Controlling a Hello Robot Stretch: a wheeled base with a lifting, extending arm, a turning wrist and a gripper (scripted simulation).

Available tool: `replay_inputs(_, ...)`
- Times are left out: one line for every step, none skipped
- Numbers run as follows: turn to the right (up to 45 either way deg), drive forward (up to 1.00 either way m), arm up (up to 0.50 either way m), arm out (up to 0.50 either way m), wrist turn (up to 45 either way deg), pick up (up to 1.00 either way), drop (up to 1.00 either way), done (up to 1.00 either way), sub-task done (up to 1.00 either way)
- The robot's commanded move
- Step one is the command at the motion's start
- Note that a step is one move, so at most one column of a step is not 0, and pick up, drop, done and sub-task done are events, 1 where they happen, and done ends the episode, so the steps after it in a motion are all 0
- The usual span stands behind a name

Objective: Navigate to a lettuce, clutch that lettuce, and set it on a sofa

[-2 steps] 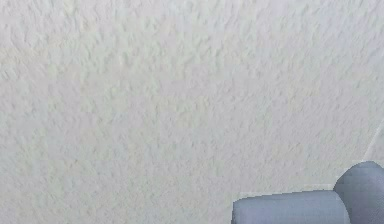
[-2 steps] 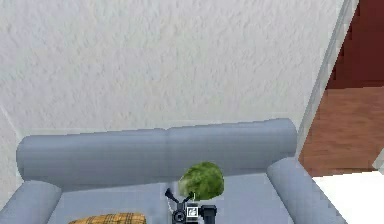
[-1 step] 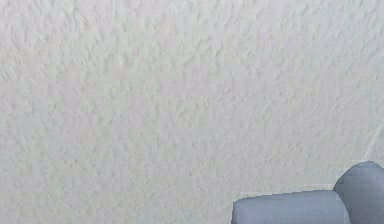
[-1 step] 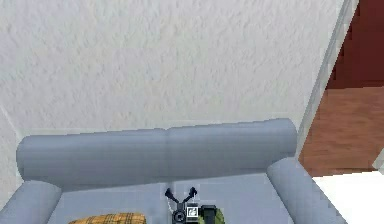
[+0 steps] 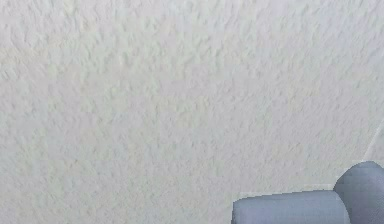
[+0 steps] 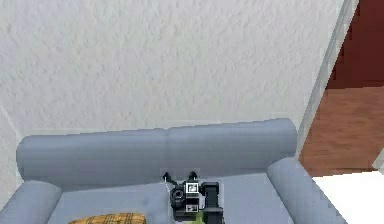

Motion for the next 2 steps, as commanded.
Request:
replay_inputs(0.0,0.00,0.00,-0.08,0.0,0.00,0.00,0.00,0.00)
replay_inputs(0.0,0.00,0.00,0.00,0.0,0.00,0.00,1.00,0.00)
